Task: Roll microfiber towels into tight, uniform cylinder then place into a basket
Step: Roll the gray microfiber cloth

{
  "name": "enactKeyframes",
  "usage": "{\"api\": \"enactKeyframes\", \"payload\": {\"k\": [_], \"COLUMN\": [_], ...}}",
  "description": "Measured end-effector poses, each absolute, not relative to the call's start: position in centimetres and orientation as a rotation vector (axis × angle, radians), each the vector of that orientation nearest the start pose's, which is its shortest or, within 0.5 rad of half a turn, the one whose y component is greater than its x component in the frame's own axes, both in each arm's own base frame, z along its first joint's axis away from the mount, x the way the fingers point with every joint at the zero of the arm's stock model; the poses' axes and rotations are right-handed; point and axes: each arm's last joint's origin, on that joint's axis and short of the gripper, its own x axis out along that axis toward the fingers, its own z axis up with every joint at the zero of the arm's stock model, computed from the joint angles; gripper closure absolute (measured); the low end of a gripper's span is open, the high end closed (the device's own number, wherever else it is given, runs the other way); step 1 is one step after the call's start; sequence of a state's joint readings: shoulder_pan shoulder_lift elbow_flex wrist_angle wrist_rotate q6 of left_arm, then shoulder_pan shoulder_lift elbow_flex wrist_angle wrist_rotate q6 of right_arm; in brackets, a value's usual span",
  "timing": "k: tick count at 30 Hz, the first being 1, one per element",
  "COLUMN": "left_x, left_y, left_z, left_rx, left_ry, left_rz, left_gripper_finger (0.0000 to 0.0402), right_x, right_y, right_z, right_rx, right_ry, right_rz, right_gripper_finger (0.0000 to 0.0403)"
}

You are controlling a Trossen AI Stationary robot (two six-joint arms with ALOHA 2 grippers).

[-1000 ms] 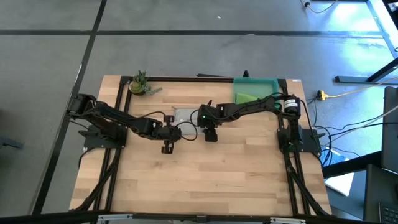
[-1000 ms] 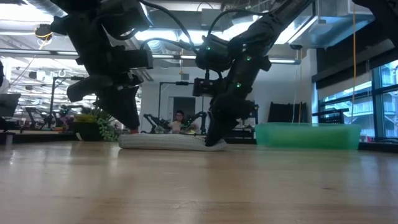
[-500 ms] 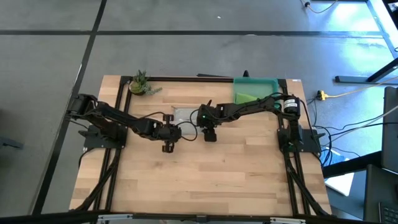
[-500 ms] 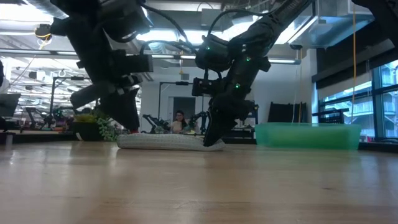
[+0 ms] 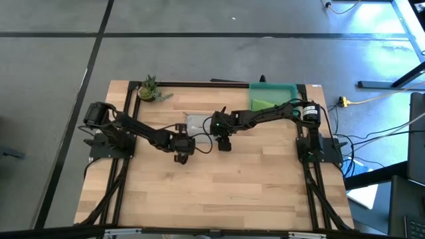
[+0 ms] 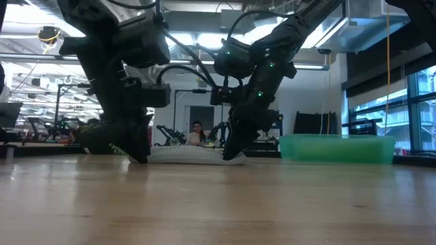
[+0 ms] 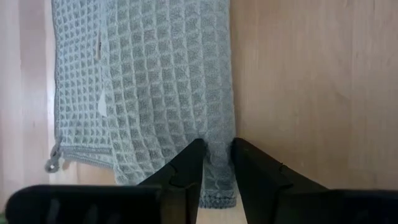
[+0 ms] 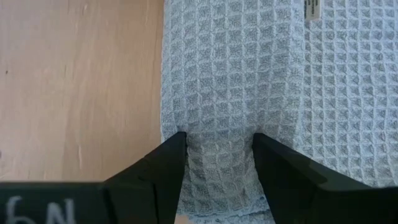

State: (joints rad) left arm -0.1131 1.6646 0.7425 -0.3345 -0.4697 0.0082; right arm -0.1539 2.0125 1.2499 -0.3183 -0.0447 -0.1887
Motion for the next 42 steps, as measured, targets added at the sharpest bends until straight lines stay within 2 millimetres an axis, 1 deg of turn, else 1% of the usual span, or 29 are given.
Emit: {"api": "enactKeyframes", "payload": {"k": [4, 6, 8, 9, 12, 15, 18, 21, 25, 32, 37, 42], "left_x": [26.8, 26.8, 26.8, 26.8, 26.9, 27.2, 27.6, 28.3, 29.2, 29.6, 29.7, 29.4], "left_y": [-1.7, -1.7, -1.7, -1.6, -1.5, -1.4, -1.3, -0.9, 0.2, 2.3, 4.1, 6.0], "left_z": [11.5, 11.5, 11.4, 11.4, 11.5, 12.1, 13.0, 14.1, 15.4, 17.1, 17.6, 17.8], "left_rx": [0.376, 0.376, 0.378, 0.377, 0.377, 0.372, 0.366, 0.304, 0.209, 0.194, 0.084, 0.076], "left_ry": [1.231, 1.236, 1.236, 1.236, 1.237, 1.239, 1.273, 1.288, 1.291, 1.336, 1.324, 1.324], "left_rz": [0.300, 0.296, 0.302, 0.305, 0.307, 0.294, 0.228, 0.142, 0.081, 0.070, 0.020, 0.005], "left_gripper_finger": [0.0321, 0.0343, 0.0377, 0.0387, 0.0392, 0.0397, 0.0399, 0.0399, 0.0400, 0.0401, 0.0401, 0.0401], "right_x": [39.2, 39.2, 39.2, 39.2, 39.2, 39.2, 39.2, 39.2, 39.2, 39.2, 39.2, 39.2], "right_y": [-6.0, -6.0, -6.0, -6.0, -6.0, -6.0, -6.0, -6.0, -6.0, -6.0, -6.0, -6.0], "right_z": [13.1, 13.1, 13.1, 13.1, 13.1, 13.1, 13.1, 13.1, 13.1, 13.1, 13.1, 13.1], "right_rx": [-0.061, -0.061, -0.060, -0.060, -0.059, -0.059, -0.059, -0.059, -0.060, -0.060, -0.061, -0.060], "right_ry": [1.080, 1.080, 1.080, 1.080, 1.080, 1.080, 1.080, 1.079, 1.079, 1.079, 1.079, 1.079], "right_rz": [0.003, 0.003, 0.003, 0.002, 0.002, 0.002, 0.002, 0.002, 0.002, 0.003, 0.003, 0.005], "right_gripper_finger": [0.0212, 0.0212, 0.0212, 0.0212, 0.0212, 0.0212, 0.0212, 0.0212, 0.0212, 0.0212, 0.0212, 0.0212]}}
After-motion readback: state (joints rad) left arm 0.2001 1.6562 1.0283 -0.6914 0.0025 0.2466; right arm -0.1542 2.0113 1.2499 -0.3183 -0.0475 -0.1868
